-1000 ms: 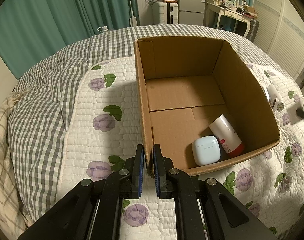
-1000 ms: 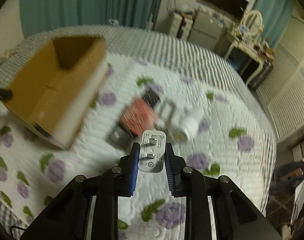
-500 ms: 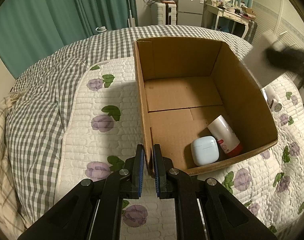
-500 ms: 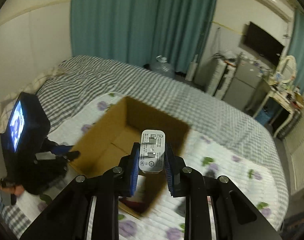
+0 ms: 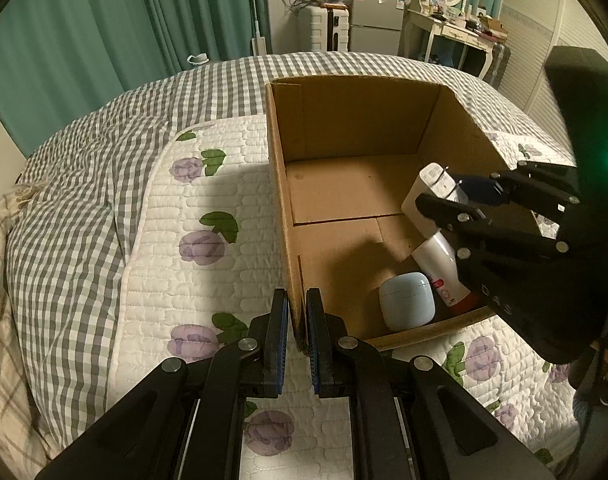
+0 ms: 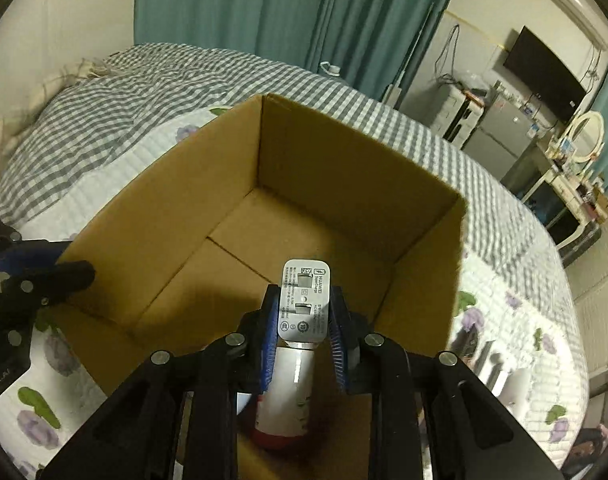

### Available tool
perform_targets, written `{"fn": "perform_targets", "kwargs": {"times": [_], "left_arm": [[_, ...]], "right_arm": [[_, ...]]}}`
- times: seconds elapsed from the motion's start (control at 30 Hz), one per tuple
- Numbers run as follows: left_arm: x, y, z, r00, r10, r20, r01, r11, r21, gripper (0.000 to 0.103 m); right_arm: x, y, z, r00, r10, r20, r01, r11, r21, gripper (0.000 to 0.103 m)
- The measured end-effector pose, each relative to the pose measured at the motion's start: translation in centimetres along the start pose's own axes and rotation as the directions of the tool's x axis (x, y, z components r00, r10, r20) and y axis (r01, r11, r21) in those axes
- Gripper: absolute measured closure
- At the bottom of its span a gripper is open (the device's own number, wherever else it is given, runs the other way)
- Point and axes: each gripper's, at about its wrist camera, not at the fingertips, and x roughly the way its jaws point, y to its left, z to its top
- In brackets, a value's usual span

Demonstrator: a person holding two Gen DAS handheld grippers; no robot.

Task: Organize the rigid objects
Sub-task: 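Carry the small white charger into the box and release it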

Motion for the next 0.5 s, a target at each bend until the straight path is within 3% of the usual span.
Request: {"fn": "perform_targets", "kwargs": {"times": [0.1,0.17,0.33,0.5], "left_arm": [[0.0,0.0,0.0,1.000,0.003,-0.002,-0.003,1.000,0.001,0.094],[0.0,-0.1,0.0,1.000,0.006,-0.002,-0.006,1.000,-0.001,0.094],[0.0,-0.1,0.0,1.000,0.016,-0.007,-0.016,1.000,-0.001,0.094],[-0.1,-0.1,0.0,1.000,0.024,-0.009,-0.024,1.000,0.001,0.094]], "right_arm": [[-0.8,-0.4,-0.5,0.999,0.051,0.010,-0.051,0.998,0.023,0.073],[-1.8,-0.9,-0.6,0.997,0.065,0.032,-0.066,0.997,0.039,0.046],[-5.6,-4.2,-1.0,0.990,0.084,0.113,-0.098,0.988,0.122,0.040],[-9.6,-8.1,-2.6,0.985,0.004,0.171,-0.036,0.983,0.183,0.031]]}}
